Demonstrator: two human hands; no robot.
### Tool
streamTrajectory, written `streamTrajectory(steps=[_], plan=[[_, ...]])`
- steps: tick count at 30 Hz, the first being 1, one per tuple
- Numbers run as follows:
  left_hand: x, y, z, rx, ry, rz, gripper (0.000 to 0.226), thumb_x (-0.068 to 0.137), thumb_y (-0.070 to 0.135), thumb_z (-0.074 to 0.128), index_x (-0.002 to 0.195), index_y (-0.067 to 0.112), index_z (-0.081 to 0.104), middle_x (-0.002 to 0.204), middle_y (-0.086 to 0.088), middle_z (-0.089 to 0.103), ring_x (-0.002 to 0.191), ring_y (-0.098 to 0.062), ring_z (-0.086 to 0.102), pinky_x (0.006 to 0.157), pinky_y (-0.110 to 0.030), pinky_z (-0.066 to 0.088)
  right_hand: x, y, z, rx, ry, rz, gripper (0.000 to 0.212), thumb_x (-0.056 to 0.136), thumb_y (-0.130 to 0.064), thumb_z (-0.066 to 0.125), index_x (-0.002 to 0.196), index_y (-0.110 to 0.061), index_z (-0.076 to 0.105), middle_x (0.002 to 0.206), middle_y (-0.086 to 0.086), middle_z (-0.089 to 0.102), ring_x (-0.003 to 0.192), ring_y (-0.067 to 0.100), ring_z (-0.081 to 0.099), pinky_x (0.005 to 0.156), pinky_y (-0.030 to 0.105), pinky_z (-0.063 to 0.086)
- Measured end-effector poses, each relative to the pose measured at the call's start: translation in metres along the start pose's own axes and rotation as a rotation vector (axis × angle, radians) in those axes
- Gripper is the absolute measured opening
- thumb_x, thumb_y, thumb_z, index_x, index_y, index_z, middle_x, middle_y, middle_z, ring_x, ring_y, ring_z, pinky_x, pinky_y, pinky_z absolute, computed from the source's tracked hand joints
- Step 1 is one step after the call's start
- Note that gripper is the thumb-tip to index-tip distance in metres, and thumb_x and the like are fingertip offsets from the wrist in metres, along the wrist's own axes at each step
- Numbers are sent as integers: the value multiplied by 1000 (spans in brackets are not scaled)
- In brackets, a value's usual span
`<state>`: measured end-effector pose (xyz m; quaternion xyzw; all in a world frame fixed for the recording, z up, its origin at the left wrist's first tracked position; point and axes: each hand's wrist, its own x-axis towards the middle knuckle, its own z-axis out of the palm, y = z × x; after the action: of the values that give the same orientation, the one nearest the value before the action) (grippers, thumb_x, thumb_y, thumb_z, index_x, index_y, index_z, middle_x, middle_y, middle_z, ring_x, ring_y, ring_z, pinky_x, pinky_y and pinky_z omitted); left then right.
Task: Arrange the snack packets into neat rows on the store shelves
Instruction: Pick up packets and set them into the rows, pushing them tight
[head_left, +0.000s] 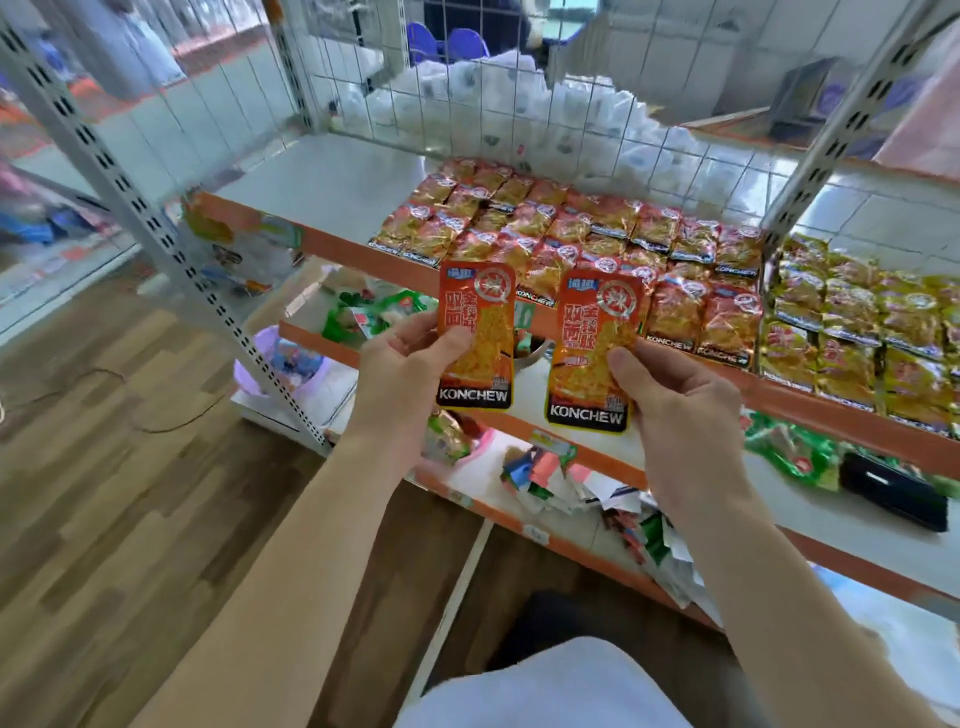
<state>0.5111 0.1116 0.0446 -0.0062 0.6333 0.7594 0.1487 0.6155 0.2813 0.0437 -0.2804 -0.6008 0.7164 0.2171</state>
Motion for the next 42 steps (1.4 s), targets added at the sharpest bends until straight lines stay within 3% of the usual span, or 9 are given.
streamTrajectory(steps=[5,10,16,19,24,28,33,42], plan=[[33,5,-2,86,-46,-4,18,92,7,67,96,23,75,99,-1,78,97,-22,74,93,-44,55,32,5,15,6,37,25,12,89,-13,73,99,-19,75,98,-3,77,98,21,73,94,45,56],[85,9,-2,96,-16,-42,16,91,7,69,98,21,72,99,0,78,96,-22,74,90,-43,57,81,14,43,-20,25,18,16,89,-13,72,89,-28,73,92,-10,77,96,14,72,95,40,56],[155,22,-1,135,53,-69,16,90,7,70,94,22,73,93,1,78,90,-24,75,88,-50,58,151,11,83,-60,-22,52,11,90,-12,72,97,-20,76,97,-1,77,97,21,72,92,43,57],[184,27,-5,179,94,-54,15,89,7,72,89,22,74,93,-1,78,92,-26,75,91,-53,57,178,4,100,-90,-27,44,12,90,-12,72,97,-21,75,95,-2,76,95,18,72,89,36,58],[225,32,-16,235,161,-45,13,86,10,75,93,21,74,93,-1,78,92,-25,75,93,-51,57,215,0,124,-159,-42,29,12,88,-17,76,96,-25,73,93,-4,75,91,13,72,92,37,58],[256,39,-25,264,180,-43,18,85,9,76,102,15,75,91,-2,78,89,-24,75,90,-48,58,240,4,149,-149,-24,31,13,85,-15,78,85,-26,73,88,-3,75,92,19,72,90,41,58],[312,46,-41,312,148,-11,16,85,7,74,94,20,74,81,5,75,75,-13,72,79,-33,60,272,14,187,-189,37,-7,10,85,-16,78,88,-25,73,86,-5,74,87,15,72,84,34,58],[437,63,-78,279,76,-109,15,87,8,74,101,14,69,88,2,72,73,-8,68,59,-17,49,311,28,266,-241,198,21,11,85,-14,77,90,-23,74,85,-6,73,77,5,68,70,16,51]])
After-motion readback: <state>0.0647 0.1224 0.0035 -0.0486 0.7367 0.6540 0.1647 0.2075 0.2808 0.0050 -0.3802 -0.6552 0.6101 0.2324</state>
